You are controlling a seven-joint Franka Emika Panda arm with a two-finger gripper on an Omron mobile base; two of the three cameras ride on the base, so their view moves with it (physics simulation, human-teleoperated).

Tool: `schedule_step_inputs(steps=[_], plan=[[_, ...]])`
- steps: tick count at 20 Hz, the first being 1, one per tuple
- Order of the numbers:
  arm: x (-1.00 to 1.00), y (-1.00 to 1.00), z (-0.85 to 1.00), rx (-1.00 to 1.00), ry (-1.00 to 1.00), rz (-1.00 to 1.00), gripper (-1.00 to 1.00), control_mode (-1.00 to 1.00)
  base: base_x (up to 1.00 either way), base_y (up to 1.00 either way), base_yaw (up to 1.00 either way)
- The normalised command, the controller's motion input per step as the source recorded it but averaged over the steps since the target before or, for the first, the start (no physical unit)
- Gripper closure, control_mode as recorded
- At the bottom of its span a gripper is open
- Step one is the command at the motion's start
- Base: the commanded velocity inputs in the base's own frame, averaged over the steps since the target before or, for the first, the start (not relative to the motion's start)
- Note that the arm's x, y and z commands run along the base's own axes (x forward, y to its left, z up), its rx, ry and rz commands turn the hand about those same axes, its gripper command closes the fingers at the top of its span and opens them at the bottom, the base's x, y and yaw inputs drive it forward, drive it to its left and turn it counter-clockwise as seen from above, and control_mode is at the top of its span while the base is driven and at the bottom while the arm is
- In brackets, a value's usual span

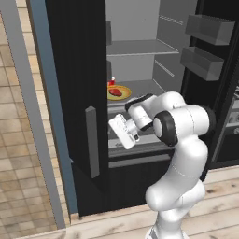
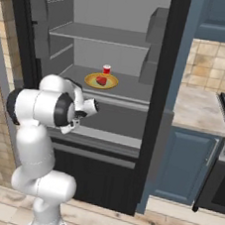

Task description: Retrieve the steak from the fridge and place it on the saucepan with marinade on the stove.

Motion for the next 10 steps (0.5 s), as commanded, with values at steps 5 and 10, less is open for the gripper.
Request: schedule_step_inputs(steps=[5,10], plan=[[0.02,0.76,-0.09,0.16,0.15,0.07,-1.00,-1.00,0.00,0.00,0.00],[-0.09,0.86,0.00,0.19,0.28,0.04,-1.00,-1.00,0.00,0.00,0.00]])
